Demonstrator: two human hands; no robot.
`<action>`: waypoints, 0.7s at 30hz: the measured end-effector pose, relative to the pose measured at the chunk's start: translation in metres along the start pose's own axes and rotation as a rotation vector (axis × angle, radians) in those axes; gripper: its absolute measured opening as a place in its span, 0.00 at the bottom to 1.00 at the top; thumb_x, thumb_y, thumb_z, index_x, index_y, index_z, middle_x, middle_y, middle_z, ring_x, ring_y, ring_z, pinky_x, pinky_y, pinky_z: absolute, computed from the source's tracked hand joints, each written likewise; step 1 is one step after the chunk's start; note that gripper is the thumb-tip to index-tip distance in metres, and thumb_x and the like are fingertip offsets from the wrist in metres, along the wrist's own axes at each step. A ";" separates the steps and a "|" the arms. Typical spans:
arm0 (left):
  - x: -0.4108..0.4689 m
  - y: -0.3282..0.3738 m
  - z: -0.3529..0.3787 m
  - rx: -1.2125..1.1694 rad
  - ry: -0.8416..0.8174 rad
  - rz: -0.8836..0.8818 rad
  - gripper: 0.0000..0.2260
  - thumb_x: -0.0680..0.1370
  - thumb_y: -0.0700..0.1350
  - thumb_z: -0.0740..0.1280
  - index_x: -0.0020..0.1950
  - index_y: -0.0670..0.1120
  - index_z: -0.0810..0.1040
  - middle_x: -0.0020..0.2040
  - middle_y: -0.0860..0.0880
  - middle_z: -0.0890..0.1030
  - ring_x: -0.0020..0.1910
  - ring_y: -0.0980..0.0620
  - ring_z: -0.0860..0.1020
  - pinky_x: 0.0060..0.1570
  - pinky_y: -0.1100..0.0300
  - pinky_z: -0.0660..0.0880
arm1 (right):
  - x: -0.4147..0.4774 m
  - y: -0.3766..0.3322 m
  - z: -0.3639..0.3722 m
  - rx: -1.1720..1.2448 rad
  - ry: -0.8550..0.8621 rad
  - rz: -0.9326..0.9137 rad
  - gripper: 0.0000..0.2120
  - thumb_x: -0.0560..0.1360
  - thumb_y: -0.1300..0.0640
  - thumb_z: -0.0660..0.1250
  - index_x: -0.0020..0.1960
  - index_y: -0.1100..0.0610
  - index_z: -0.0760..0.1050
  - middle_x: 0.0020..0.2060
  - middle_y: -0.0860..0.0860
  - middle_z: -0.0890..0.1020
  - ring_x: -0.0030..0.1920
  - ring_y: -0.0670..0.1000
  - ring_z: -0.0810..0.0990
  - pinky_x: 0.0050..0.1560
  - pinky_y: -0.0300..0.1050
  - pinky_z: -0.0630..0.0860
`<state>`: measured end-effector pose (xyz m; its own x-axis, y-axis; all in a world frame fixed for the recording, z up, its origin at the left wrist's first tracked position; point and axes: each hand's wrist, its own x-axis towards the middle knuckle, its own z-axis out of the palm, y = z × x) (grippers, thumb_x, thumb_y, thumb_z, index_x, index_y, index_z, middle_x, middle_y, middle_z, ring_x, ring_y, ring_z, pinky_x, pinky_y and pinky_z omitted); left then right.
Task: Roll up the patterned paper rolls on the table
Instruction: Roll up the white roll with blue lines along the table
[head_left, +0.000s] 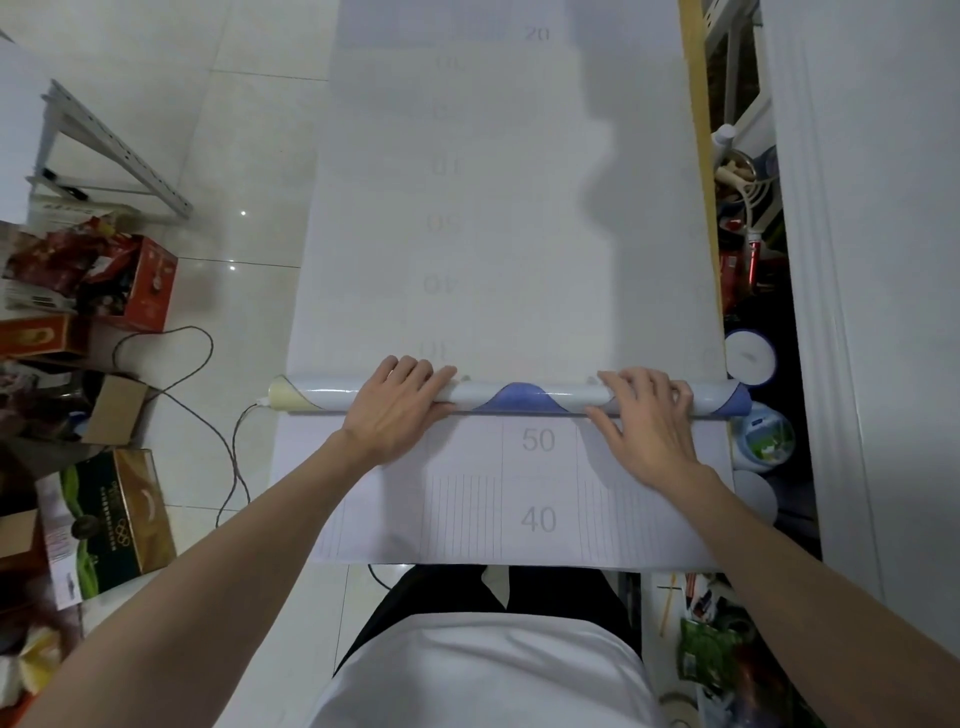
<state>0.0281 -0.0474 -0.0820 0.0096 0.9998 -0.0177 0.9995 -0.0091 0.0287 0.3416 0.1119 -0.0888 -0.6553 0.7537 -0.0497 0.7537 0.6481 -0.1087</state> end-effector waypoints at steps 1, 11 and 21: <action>0.000 0.000 -0.001 -0.004 0.003 0.001 0.20 0.83 0.55 0.51 0.62 0.44 0.75 0.46 0.46 0.78 0.44 0.42 0.73 0.49 0.51 0.69 | 0.001 -0.001 -0.001 0.027 0.004 0.021 0.20 0.79 0.40 0.59 0.65 0.50 0.71 0.56 0.50 0.76 0.58 0.54 0.71 0.59 0.54 0.62; 0.004 0.001 -0.001 0.014 -0.082 -0.059 0.25 0.81 0.61 0.53 0.64 0.44 0.74 0.46 0.44 0.77 0.41 0.42 0.73 0.48 0.50 0.70 | 0.007 -0.003 -0.003 0.004 -0.016 0.012 0.23 0.77 0.38 0.62 0.66 0.50 0.73 0.56 0.50 0.74 0.58 0.55 0.71 0.60 0.54 0.61; 0.002 -0.007 0.006 -0.052 -0.102 0.000 0.27 0.78 0.65 0.54 0.66 0.49 0.73 0.59 0.43 0.75 0.51 0.42 0.75 0.55 0.50 0.69 | -0.002 -0.003 0.002 0.015 -0.051 0.027 0.26 0.76 0.37 0.63 0.69 0.48 0.70 0.64 0.52 0.70 0.65 0.55 0.69 0.63 0.56 0.61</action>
<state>0.0210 -0.0450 -0.0880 0.0155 0.9928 -0.1191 0.9967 -0.0059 0.0805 0.3408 0.1081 -0.0905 -0.6368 0.7641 -0.1032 0.7705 0.6258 -0.1212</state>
